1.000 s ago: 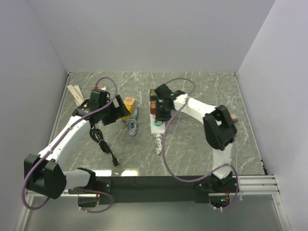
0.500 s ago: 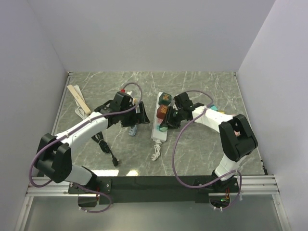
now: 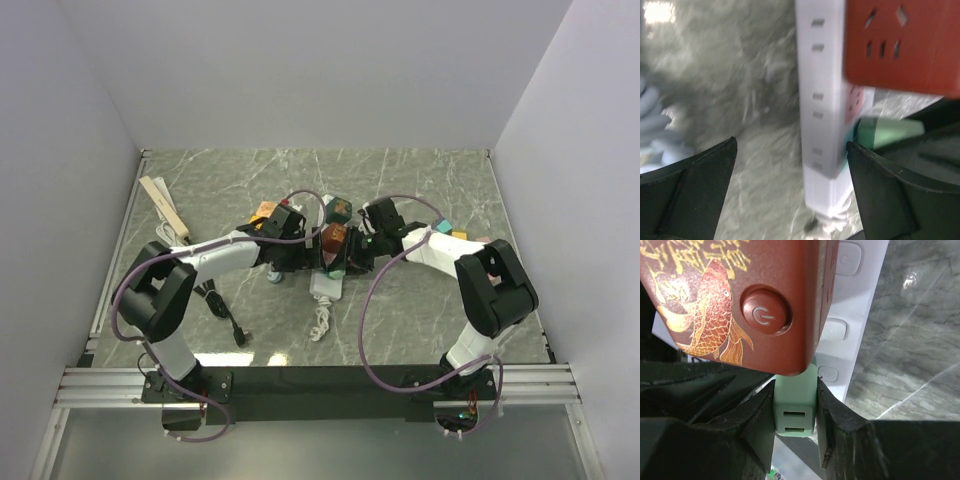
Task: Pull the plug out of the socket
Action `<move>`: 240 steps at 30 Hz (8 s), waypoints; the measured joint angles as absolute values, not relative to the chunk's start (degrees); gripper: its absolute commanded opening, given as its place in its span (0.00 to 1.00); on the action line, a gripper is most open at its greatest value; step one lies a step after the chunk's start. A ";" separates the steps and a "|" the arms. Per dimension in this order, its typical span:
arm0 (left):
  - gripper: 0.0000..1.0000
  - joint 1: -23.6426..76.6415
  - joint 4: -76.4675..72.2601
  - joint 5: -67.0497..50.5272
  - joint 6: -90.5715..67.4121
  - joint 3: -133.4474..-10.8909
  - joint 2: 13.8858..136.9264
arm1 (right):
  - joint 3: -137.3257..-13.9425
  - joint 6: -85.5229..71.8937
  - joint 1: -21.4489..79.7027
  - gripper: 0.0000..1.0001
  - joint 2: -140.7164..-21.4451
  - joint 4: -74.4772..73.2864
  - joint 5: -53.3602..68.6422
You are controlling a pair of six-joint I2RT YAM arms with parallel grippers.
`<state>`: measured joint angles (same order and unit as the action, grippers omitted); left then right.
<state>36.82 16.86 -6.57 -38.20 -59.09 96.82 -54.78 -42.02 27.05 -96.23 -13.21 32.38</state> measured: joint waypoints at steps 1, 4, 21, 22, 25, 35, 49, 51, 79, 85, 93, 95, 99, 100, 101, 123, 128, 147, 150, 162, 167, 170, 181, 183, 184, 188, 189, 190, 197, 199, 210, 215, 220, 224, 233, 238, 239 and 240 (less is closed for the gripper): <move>0.97 36.95 16.14 -6.37 -38.19 -59.44 97.32 | -54.63 -41.78 26.85 0.00 -96.23 -13.19 33.17; 0.94 36.95 13.39 -6.68 -38.54 -59.90 98.67 | -53.82 -40.45 25.63 0.00 -96.23 -12.84 35.77; 0.01 37.06 8.08 -14.76 -43.38 -64.18 104.05 | -48.60 -40.58 22.59 0.00 -95.42 -6.90 44.40; 0.01 37.06 8.86 -14.55 -43.33 -64.77 104.25 | -48.69 -40.56 22.50 0.00 -95.42 -7.11 44.34; 0.01 37.21 11.55 -13.43 -43.18 -67.31 105.23 | -49.67 -40.49 22.15 0.00 -95.42 -8.38 43.40; 0.01 34.57 6.46 -11.16 -44.47 -62.81 103.13 | -51.35 -38.26 16.53 0.00 -93.17 -12.88 41.67; 0.01 31.92 6.63 -12.01 -42.22 -62.26 102.28 | -69.43 -37.04 0.62 0.00 -94.83 -27.86 12.91; 0.01 31.92 6.87 -12.16 -41.80 -62.52 102.45 | -74.98 -37.01 -0.21 0.00 -99.39 -30.09 9.26; 0.01 32.84 7.16 -11.75 -41.65 -62.72 102.37 | -87.96 -37.54 -10.33 0.00 -110.93 -43.72 -9.41; 0.01 33.78 7.29 -11.64 -41.65 -62.50 102.10 | -88.16 -36.62 -10.48 0.00 -110.91 -42.19 -7.03; 0.01 34.30 8.56 -11.46 -41.58 -61.47 100.75 | -89.97 -38.87 -10.61 0.09 -111.42 -43.75 -8.58; 0.01 34.35 9.02 -11.31 -41.56 -60.95 100.12 | -92.18 -39.44 -10.85 0.14 -112.46 -44.82 -9.69; 0.00 34.39 9.34 -11.18 -41.58 -60.40 99.57 | -96.03 -39.59 -11.33 0.26 -115.87 -45.56 -11.09; 0.01 34.39 9.28 -11.18 -41.58 -60.34 99.55 | -96.05 -39.59 -11.46 0.28 -116.53 -45.65 -11.14; 0.01 34.39 9.23 -11.18 -41.58 -60.27 99.48 | -95.90 -39.59 -11.46 0.31 -116.99 -45.80 -11.16; 0.01 34.54 8.08 -10.90 -41.65 -59.02 98.74 | -86.19 -35.86 -7.46 0.89 -99.57 -41.69 1.87; 0.01 34.54 8.03 -11.00 -41.63 -59.02 98.74 | -76.90 -33.85 1.13 0.90 -93.58 -33.39 18.20; 0.01 34.54 7.99 -11.18 -41.67 -59.02 98.74 | -62.54 -41.12 18.92 0.97 -100.42 -5.98 41.10; 0.01 34.54 8.05 -11.25 -41.82 -59.02 98.74 | -63.77 -41.12 20.27 0.98 -103.24 -6.59 40.16; 0.01 34.81 8.32 -11.64 -42.11 -59.02 98.74 | -64.60 -43.88 22.41 0.30 -106.67 -6.79 38.59; 0.01 34.81 8.21 -11.55 -42.28 -58.94 98.74 | -65.08 -44.01 22.41 0.00 -106.67 -7.53 38.48; 0.00 34.87 7.70 -11.66 -42.72 -58.61 98.74 | -67.11 -42.30 21.85 0.00 -107.24 -11.00 38.96; 0.01 36.49 -2.90 -11.53 -44.51 -56.66 98.74 | -71.92 -38.52 14.37 0.00 -109.69 -21.10 48.93; 0.00 36.47 -2.94 -11.53 -44.47 -56.55 98.76 | -70.57 -39.42 14.55 0.00 -109.32 -19.14 48.88; 0.01 36.47 -2.76 -11.55 -44.47 -56.55 98.85 | -69.06 -40.51 14.68 0.00 -108.84 -17.26 48.69; 0.01 36.71 -0.84 -12.62 -43.66 -56.58 99.68 | -60.99 -45.19 16.71 0.00 -104.12 -9.39 43.59; 0.01 36.71 -0.30 -12.91 -43.40 -56.60 99.88 | -59.44 -46.24 17.72 0.00 -102.76 -7.88 41.28; 0.00 36.60 0.19 -13.17 -43.33 -56.71 99.90 | -58.06 -47.24 18.96 0.00 -101.36 -6.42 39.07; 0.01 35.92 3.64 -14.33 -42.70 -57.93 100.03 | -54.11 -51.75 24.25 0.00 -95.74 -3.14 26.00; 0.00 35.92 3.92 -14.41 -42.70 -58.13 100.05 | -55.44 -50.89 23.97 0.00 -96.01 -5.41 26.06; 0.01 36.12 -1.89 -13.56 -45.17 -59.33 101.16 | -73.60 -36.84 15.35 0.00 -106.98 -25.28 41.80; 0.01 36.29 -0.51 -13.87 -45.08 -59.35 101.67 | -68.64 -38.85 15.90 0.00 -105.27 -20.40 41.45; 0.00 36.45 2.31 -15.57 -44.45 -59.81 102.54 | -57.06 -45.71 21.06 0.00 -96.66 -9.02 30.59; 0.01 36.01 4.23 -16.86 -43.31 -60.25 102.48 | -52.97 -50.09 23.59 0.00 -93.30 -4.69 24.62; 0.01 35.73 4.08 -16.82 -42.94 -60.38 102.48 | -60.71 -42.63 17.69 0.00 -96.97 -15.07 34.24; 0.00 34.28 3.70 -15.75 -43.20 -60.38 102.48 | -67.99 -37.52 9.89 0.00 -99.70 -18.26 40.49; 0.01 34.15 3.68 -15.62 -43.22 -60.40 102.48 | -68.07 -37.54 9.37 0.00 -99.92 -17.54 40.91; 0.01 34.06 3.66 -15.55 -43.24 -60.42 102.48 | -67.77 -37.65 9.26 0.00 -100.03 -17.12 41.39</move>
